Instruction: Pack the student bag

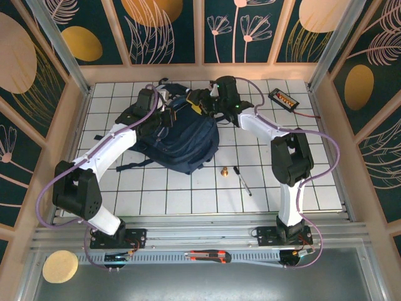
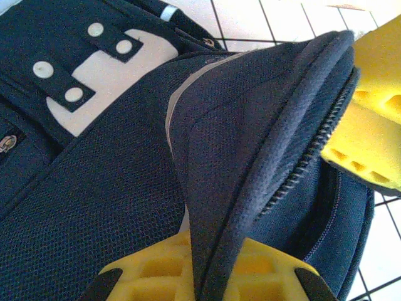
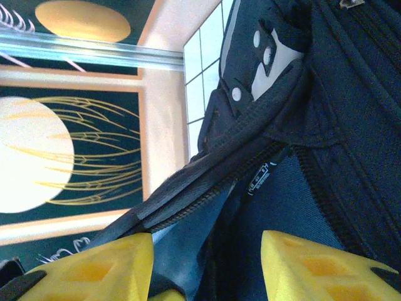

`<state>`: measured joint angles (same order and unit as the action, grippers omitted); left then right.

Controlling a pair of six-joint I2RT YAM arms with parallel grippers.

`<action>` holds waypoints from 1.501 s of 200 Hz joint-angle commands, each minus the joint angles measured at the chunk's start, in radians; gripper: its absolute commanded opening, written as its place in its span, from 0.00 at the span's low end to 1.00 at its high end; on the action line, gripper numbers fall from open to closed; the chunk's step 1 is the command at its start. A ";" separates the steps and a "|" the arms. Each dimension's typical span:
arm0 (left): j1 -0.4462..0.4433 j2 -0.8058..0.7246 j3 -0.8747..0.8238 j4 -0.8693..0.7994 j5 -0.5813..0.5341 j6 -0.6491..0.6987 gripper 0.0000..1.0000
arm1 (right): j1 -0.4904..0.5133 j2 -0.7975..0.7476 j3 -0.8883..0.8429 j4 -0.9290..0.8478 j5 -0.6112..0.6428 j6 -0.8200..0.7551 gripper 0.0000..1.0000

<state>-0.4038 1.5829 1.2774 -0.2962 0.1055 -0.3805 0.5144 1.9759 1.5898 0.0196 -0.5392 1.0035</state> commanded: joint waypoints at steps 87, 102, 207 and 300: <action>-0.007 -0.021 -0.042 0.139 0.024 -0.052 0.00 | -0.187 -0.444 -0.136 -0.504 0.122 -0.527 0.59; -0.006 -0.029 -0.059 0.145 0.026 -0.072 0.00 | -0.208 -0.488 -0.156 -0.572 0.127 -0.587 0.59; -0.006 -0.126 -0.148 0.117 0.037 -0.043 0.00 | -0.226 -0.648 -0.279 -0.952 0.322 -0.727 0.60; -0.006 -0.211 -0.216 0.114 0.057 -0.004 0.00 | -0.187 -0.630 -0.373 -1.155 0.371 -0.624 0.63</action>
<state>-0.4057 1.4254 1.0786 -0.2356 0.1238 -0.3992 0.3008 1.3380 1.2675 -1.0485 -0.2108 0.3363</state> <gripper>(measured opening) 0.087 0.630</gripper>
